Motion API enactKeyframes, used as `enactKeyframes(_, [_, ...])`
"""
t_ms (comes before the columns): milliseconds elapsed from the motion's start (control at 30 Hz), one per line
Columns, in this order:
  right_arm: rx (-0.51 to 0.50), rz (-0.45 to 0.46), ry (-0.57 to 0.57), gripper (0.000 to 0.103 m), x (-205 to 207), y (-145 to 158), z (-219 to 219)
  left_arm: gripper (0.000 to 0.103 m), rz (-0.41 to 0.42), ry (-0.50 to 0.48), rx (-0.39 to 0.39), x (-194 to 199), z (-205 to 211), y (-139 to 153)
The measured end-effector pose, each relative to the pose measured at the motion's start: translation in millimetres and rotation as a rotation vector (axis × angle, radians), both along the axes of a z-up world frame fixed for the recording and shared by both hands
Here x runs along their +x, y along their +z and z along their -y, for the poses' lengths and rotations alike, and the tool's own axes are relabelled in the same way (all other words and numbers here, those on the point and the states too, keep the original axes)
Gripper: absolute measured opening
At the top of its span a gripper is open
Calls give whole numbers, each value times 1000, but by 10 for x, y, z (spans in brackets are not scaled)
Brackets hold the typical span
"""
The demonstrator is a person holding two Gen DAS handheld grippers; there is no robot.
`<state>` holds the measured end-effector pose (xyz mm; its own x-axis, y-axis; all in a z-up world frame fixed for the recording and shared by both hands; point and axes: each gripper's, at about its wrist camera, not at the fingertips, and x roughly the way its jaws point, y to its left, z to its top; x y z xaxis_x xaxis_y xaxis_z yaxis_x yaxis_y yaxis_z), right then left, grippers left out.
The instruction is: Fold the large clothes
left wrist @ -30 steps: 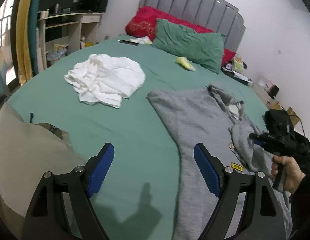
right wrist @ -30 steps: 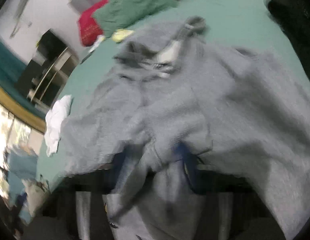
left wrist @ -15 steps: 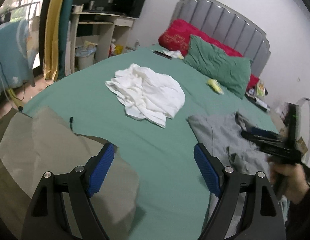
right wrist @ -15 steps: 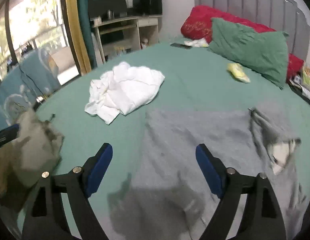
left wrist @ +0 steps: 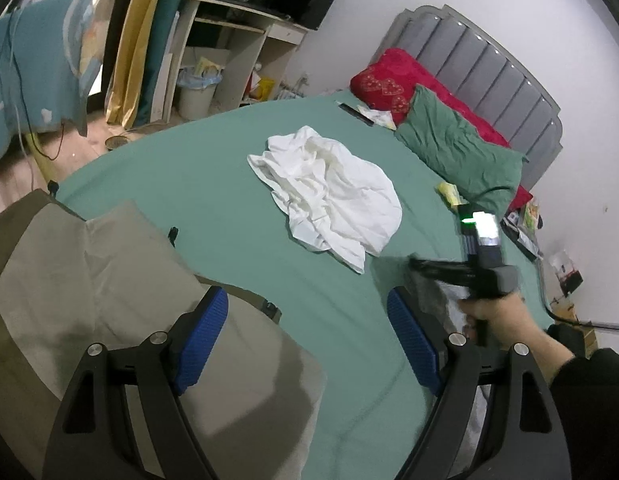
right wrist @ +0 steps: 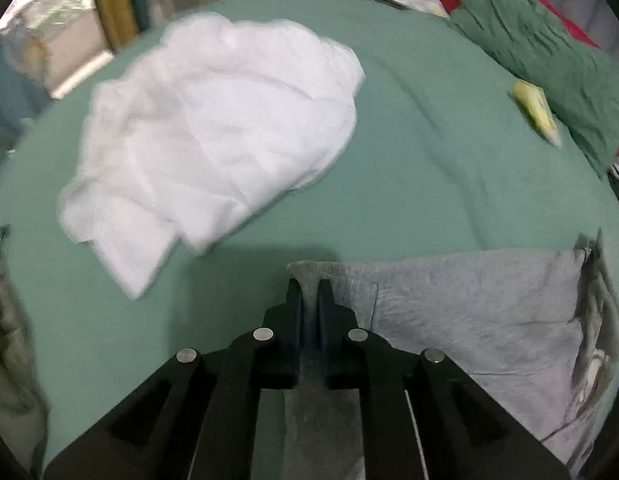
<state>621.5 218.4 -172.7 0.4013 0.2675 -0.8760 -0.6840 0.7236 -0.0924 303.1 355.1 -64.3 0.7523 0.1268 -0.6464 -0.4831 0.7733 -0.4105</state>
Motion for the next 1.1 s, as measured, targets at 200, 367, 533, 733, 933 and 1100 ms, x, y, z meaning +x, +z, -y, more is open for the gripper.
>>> enactKeyframes(200, [579, 40, 165, 8, -374, 1263, 1279, 85, 2, -24, 8, -20, 158, 31])
enactKeyframes(367, [518, 0, -133, 9, -272, 1032, 2482, 85, -1, -41, 22, -9, 244, 45])
enactKeyframes(533, [95, -127, -539, 17, -25, 242, 3020, 85, -4, -50, 7, 38, 294, 40])
enactKeyframes(733, [21, 176, -326, 89, 79, 665, 2158, 85, -18, -54, -4, 99, 297, -14])
enactKeyframes(933, [-46, 95, -280, 89, 501, 317, 1344, 85, -50, -52, -16, 212, 293, -99])
enactKeyframes(1100, [-125, -44, -382, 13, 928, -366, 1280, 85, -65, -64, 8, 266, 288, -130])
